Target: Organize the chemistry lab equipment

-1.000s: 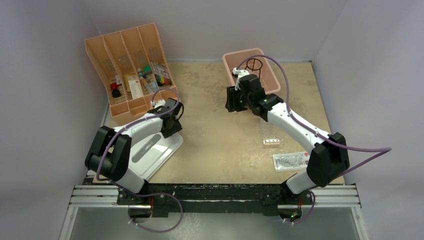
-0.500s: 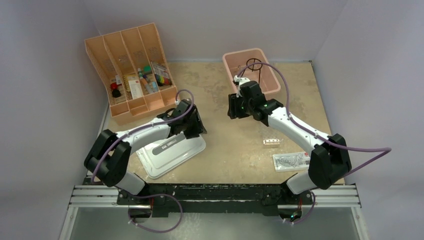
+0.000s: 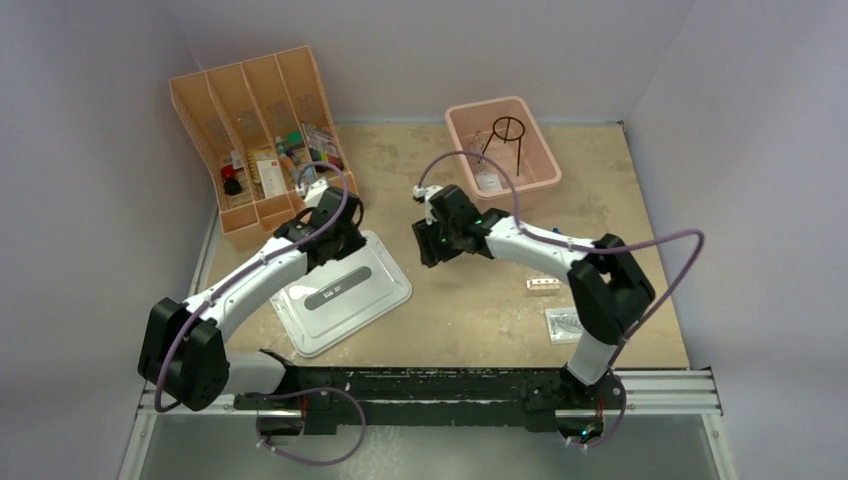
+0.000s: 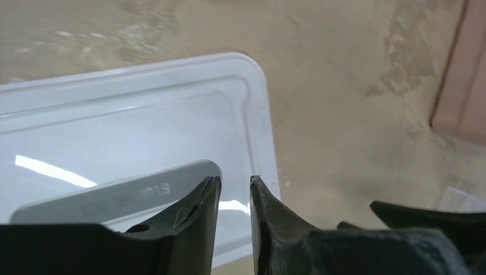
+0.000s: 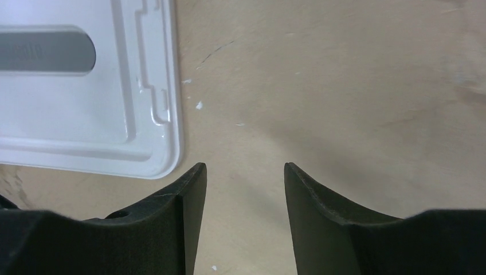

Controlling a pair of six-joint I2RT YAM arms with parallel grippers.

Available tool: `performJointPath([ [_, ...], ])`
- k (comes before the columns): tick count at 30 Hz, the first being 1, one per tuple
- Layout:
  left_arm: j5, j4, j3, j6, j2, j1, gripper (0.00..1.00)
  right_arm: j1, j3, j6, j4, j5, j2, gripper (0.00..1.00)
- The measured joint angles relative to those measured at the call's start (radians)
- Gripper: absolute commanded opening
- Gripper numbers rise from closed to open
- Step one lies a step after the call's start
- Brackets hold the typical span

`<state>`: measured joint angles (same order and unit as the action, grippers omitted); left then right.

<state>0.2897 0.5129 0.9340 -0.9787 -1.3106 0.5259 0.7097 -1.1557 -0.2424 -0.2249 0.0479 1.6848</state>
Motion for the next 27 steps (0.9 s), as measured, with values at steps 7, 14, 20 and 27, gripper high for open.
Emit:
performJointPath([
  [7, 0.091, 0.109, 0.000, 0.002, 0.026, -0.128, 0.29, 0.134, -0.152, 0.016, -0.062, -0.007, 0.188, 0.56],
  [14, 0.132, 0.169, 0.000, 0.007, 0.038, -0.144, 0.31, 0.183, -0.226, 0.033, -0.096, -0.008, 0.261, 0.57],
  [20, 0.138, 0.186, -0.001, 0.020, 0.038, -0.159, 0.34, 0.204, -0.269, 0.053, -0.161, -0.049, 0.325, 0.50],
  [27, 0.121, 0.182, -0.004, 0.061, 0.019, -0.172, 0.43, 0.215, -0.272, 0.036, -0.203, -0.171, 0.319, 0.47],
])
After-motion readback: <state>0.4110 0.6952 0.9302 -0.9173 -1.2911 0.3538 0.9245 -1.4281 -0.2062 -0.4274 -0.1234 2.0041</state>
